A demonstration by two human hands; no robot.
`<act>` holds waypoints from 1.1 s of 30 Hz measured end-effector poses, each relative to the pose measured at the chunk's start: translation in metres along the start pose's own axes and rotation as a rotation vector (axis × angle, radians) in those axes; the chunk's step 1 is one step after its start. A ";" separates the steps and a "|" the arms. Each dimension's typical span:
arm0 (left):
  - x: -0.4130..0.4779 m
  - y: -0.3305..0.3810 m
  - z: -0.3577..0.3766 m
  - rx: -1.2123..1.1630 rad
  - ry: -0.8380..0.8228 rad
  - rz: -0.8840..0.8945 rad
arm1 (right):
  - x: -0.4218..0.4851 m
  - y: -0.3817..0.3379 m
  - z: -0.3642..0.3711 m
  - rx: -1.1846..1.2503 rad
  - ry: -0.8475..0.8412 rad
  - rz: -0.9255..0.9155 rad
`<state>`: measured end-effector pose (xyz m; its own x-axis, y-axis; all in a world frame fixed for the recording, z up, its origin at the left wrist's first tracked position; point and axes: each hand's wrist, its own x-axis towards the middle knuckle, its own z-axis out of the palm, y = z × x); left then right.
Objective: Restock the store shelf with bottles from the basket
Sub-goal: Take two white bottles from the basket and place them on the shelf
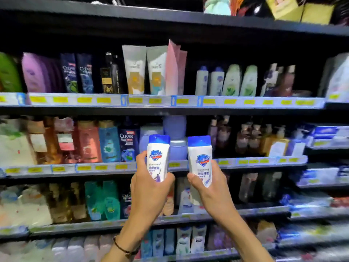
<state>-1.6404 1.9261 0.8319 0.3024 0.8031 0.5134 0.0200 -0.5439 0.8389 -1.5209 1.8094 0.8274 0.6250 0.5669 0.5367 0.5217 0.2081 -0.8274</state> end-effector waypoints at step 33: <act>0.215 0.184 0.166 -0.392 -0.134 0.197 | 0.261 -0.034 -0.173 0.204 0.034 -0.210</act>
<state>-1.4138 1.9578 1.0668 0.3857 0.6408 0.6638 -0.4048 -0.5290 0.7458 -1.2751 1.8124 1.0239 0.5367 0.4685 0.7017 0.5158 0.4760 -0.7123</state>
